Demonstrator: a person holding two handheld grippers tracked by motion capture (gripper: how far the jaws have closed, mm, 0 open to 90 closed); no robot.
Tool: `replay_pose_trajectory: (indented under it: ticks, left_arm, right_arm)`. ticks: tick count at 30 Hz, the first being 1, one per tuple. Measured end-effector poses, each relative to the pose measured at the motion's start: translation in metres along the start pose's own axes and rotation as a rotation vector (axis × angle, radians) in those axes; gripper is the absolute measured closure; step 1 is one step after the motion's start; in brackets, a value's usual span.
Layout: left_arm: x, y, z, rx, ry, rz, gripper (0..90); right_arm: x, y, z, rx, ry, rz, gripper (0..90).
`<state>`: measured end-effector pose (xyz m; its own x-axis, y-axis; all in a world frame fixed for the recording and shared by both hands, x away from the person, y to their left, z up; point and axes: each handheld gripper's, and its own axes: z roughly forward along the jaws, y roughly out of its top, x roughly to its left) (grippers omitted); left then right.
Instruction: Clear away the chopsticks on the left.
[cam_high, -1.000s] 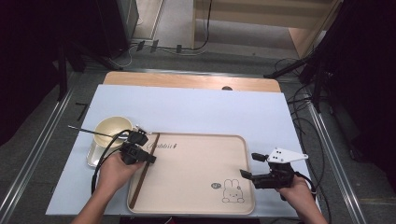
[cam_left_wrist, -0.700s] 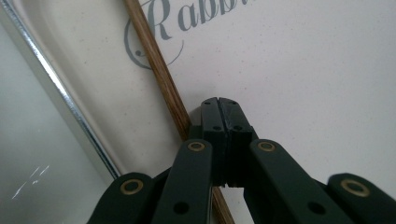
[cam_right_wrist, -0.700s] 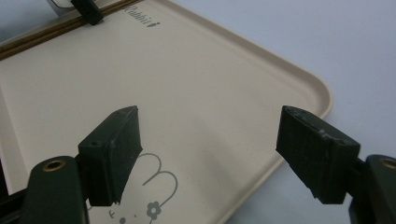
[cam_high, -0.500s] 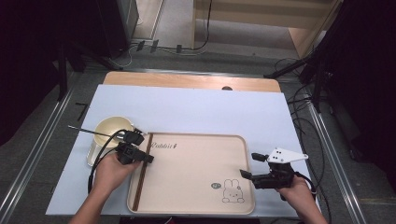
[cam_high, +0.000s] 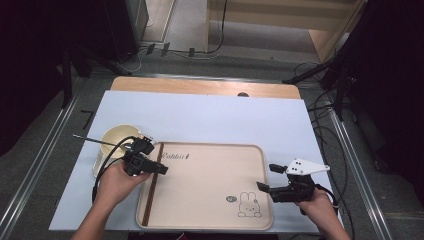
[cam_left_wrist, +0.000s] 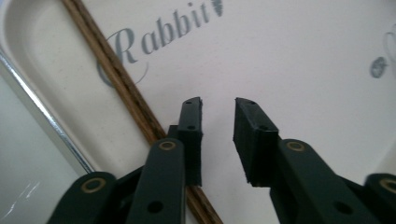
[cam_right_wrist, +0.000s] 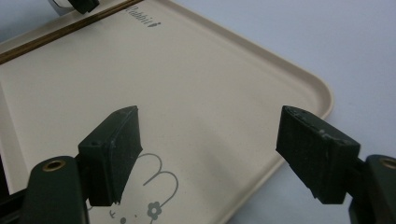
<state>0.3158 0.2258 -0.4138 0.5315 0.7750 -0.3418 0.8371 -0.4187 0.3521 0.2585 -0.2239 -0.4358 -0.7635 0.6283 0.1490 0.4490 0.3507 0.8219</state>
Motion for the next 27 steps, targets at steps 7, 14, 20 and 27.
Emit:
replay_pose_trajectory:
  ticks: [7,14,20,27]
  left_arm:
    - [-0.004,-0.003,-0.023,-0.058,-0.023,0.014,56.7]
    - [-0.006,-0.006,-0.047,-0.099,-0.03,0.039,46.1]
    - [-0.003,-0.011,-0.066,-0.103,-0.041,0.047,41.7]
    - [0.005,-0.02,-0.087,-0.122,-0.037,0.04,40.2]
  right_arm:
    - [0.0,0.0,0.0,0.0,0.0,0.001,22.0]
    - [0.0,0.0,0.0,-0.001,0.0,0.0,22.0]
    - [0.0,0.0,0.0,-0.002,0.0,-0.001,22.0]
    - [0.0,0.0,0.0,-0.004,0.001,0.001,22.0]
